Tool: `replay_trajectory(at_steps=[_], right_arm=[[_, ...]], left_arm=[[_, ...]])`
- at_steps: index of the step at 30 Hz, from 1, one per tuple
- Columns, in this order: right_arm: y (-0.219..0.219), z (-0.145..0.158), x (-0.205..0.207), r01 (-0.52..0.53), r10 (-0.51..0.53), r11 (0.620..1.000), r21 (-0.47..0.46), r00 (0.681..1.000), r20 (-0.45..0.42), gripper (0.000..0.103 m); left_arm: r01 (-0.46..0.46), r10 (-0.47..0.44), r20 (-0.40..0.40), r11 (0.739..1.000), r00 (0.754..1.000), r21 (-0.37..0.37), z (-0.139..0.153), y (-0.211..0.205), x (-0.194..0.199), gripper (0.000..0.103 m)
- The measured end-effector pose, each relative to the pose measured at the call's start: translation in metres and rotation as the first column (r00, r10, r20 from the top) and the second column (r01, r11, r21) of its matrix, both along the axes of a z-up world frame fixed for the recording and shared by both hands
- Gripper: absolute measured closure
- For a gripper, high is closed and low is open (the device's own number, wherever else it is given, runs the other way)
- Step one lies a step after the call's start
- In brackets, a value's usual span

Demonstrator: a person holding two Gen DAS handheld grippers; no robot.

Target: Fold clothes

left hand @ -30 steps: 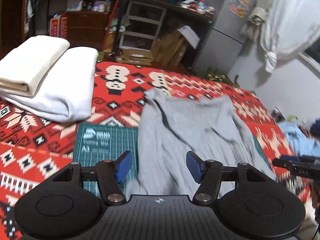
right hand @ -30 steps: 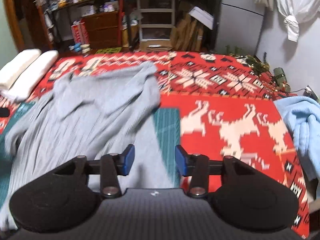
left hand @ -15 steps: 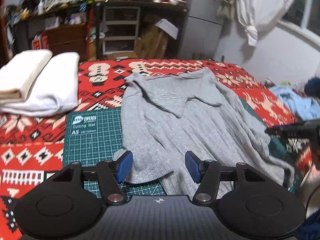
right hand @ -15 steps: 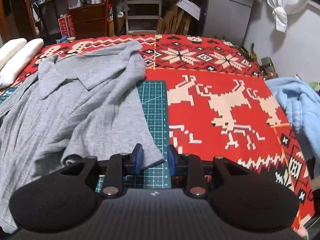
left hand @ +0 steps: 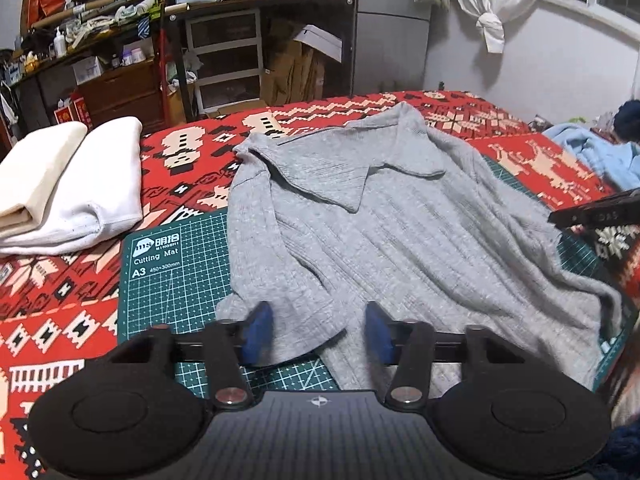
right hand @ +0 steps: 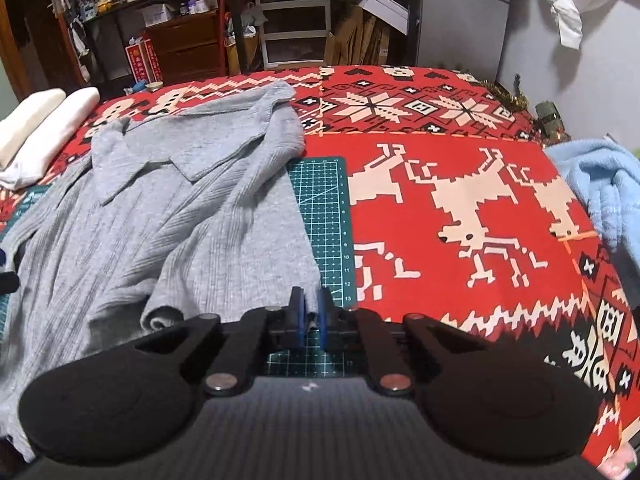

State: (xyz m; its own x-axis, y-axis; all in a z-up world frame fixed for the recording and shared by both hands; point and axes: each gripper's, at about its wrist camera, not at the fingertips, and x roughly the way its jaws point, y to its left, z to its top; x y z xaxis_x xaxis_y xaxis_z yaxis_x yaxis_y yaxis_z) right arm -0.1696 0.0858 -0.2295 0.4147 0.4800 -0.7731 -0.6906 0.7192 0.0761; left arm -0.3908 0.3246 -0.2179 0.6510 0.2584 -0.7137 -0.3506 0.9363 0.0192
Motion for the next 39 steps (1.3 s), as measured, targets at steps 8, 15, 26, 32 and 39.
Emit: replay_trajectory(at_steps=[8,15,26,32,39], right_arm=[[-0.002,0.001,0.000,0.005,-0.005,1.000,-0.010,1.000,0.009,0.096],[-0.017,0.016,0.030,0.091,-0.090,0.996,-0.019,0.994,0.061,0.099],[-0.033,0.022,0.116,0.206,-0.194,0.975,-0.080,0.971,0.137,0.099],[-0.029,0.012,0.157,0.224,-0.204,0.965,-0.138,0.968,0.145,0.100],[-0.028,0.010,0.182,0.274,-0.247,0.951,-0.147,0.953,0.178,0.100]], left_arm=[[-0.109,0.108,0.043,0.994,0.993,0.026,0.016,0.013,-0.017,0.095],[-0.363,0.384,0.124,0.917,0.915,-0.162,0.031,0.075,-0.056,0.098],[-0.493,0.499,-0.011,0.854,0.867,-0.166,0.000,0.157,-0.065,0.098],[-0.515,0.514,-0.048,0.845,0.856,-0.143,-0.006,0.184,-0.053,0.099],[-0.501,0.499,-0.048,0.862,0.865,-0.069,0.003,0.194,-0.041,0.099]])
